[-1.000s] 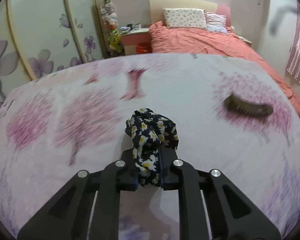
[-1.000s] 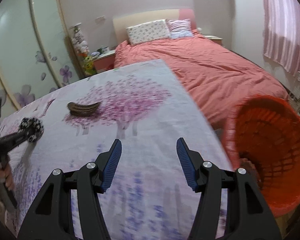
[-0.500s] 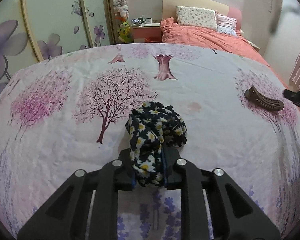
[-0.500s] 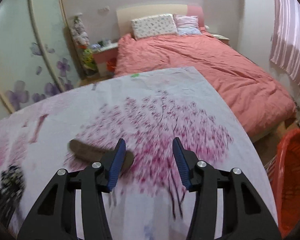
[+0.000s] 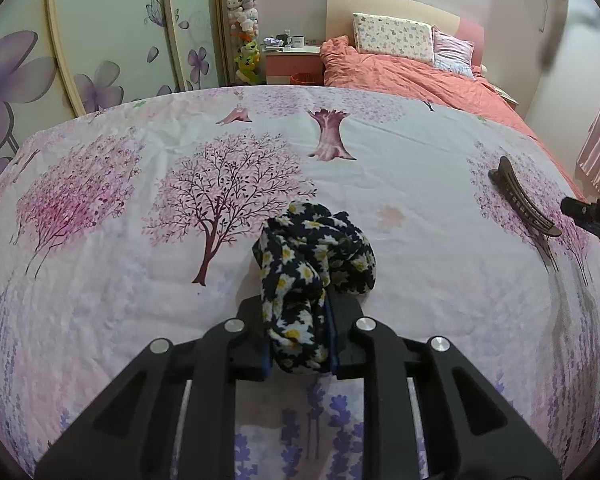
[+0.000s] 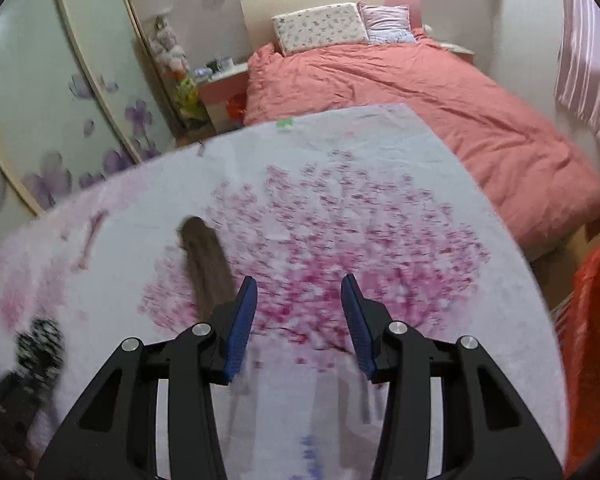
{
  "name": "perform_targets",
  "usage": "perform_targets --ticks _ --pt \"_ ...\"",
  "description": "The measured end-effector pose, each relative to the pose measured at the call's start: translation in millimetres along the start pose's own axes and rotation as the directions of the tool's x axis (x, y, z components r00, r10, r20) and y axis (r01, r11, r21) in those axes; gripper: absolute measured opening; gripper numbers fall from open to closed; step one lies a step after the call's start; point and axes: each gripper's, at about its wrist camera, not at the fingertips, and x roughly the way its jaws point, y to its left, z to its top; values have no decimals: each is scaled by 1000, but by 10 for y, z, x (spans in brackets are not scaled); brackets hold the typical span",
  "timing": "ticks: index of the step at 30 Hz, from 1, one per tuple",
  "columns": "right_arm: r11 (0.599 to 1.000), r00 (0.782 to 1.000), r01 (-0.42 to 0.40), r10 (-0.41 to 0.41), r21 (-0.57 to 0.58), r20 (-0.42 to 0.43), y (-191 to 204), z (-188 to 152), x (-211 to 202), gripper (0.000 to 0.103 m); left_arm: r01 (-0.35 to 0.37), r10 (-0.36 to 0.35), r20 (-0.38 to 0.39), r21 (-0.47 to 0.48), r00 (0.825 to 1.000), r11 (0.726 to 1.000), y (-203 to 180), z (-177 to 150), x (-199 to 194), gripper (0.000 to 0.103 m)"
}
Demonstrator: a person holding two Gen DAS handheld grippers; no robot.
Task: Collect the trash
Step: 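Reach the right gripper toward the brown hair clip while the left holds the floral cloth, then close the right gripper on the brown hair clip and lift it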
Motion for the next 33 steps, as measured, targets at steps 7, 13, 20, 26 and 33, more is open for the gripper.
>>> perform_targets --ticks 7,13,20,26,33 --pt "996 1000 -20 20 -86 -1 323 5 175 46 8 -8 0 -7 1000 1000 19 -5 0 22" --pt "990 1000 27 -28 -142 -9 432 -31 289 46 17 -17 0 -14 1000 1000 38 -9 4 22" --pt "986 998 52 -56 -161 -21 501 -5 348 46 19 -19 0 -16 1000 1000 40 -2 8 22" --pt "981 997 66 -72 -185 -24 529 16 382 46 19 -19 0 -16 1000 1000 42 -3 9 22" --pt "979 996 81 -86 -188 -20 547 28 411 36 20 -20 0 -17 1000 1000 42 -3 8 22"
